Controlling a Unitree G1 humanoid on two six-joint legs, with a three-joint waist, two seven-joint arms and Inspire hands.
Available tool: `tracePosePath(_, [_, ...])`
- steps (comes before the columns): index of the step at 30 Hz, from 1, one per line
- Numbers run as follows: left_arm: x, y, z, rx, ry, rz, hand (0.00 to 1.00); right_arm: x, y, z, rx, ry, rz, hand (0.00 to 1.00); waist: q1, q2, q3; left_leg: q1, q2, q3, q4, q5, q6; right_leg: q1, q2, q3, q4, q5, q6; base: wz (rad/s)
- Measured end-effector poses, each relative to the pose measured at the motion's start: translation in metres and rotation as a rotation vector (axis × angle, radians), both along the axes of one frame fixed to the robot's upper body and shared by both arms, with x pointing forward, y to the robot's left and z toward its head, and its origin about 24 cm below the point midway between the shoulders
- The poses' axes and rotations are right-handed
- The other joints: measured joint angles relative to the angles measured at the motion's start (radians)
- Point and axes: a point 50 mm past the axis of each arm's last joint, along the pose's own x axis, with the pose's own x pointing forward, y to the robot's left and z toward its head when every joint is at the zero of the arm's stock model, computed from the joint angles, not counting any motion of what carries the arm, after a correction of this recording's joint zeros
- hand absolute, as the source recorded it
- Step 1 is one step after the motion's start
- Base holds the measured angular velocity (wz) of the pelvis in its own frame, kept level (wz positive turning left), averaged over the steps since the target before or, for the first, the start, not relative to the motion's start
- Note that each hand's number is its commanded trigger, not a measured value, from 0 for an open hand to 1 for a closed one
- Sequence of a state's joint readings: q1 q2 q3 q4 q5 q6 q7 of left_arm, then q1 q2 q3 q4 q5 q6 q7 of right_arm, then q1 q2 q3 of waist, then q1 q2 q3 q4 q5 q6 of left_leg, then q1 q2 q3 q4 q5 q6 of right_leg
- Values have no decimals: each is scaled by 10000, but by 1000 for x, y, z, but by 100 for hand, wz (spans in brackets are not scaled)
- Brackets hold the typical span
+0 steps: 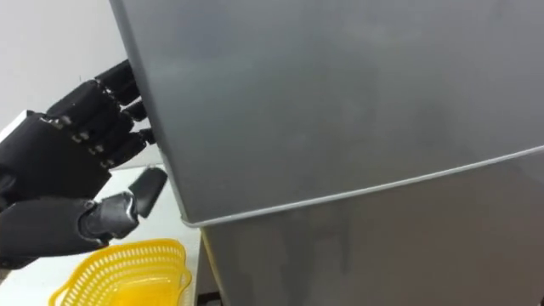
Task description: Retrieve from the upper fridge
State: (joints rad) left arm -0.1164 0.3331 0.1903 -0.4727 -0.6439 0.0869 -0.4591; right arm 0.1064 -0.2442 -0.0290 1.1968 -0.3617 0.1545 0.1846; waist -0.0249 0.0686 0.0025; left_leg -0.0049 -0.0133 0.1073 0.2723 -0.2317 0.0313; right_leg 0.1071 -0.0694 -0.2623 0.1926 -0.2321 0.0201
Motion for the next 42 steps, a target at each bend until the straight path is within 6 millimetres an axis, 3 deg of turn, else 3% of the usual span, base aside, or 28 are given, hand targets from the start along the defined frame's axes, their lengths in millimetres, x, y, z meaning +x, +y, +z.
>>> tracePosePath(9, [-4,-12,-7,-842,398,-1599,0,4,1,0,9,-60,108,0,27,-112,68,-23,-9,59,-12,35,68,-154,5,373,135,-65,4,4])
tracePosePath(15, [-6,-18,-8,-1105,367,-2491,0,2,0,0,4,-26,98,0,26,-62,-21,-39,-5,196,-1,50,94,-218,-5,408,283,-64,3,-1])
tracePosePath(22, [-9,-29,-9,-1373,356,-3781,0,5,-2,1,-29,-101,34,0,-14,-20,-59,-36,5,258,-3,51,94,-219,-7,412,280,-64,3,0])
tracePosePath(29, [-13,-35,-7,-1174,131,-4471,0,10,-2,2,111,-60,23,0,-221,-5,-71,-24,3,213,-1,51,95,-218,-6,420,272,-64,3,0])
tracePosePath(42, [-17,-68,-3,-369,-329,-6776,0,13,-10,5,41,-110,-8,0,-377,115,-25,-18,9,285,-12,54,100,-315,-3,589,285,-62,0,-3])
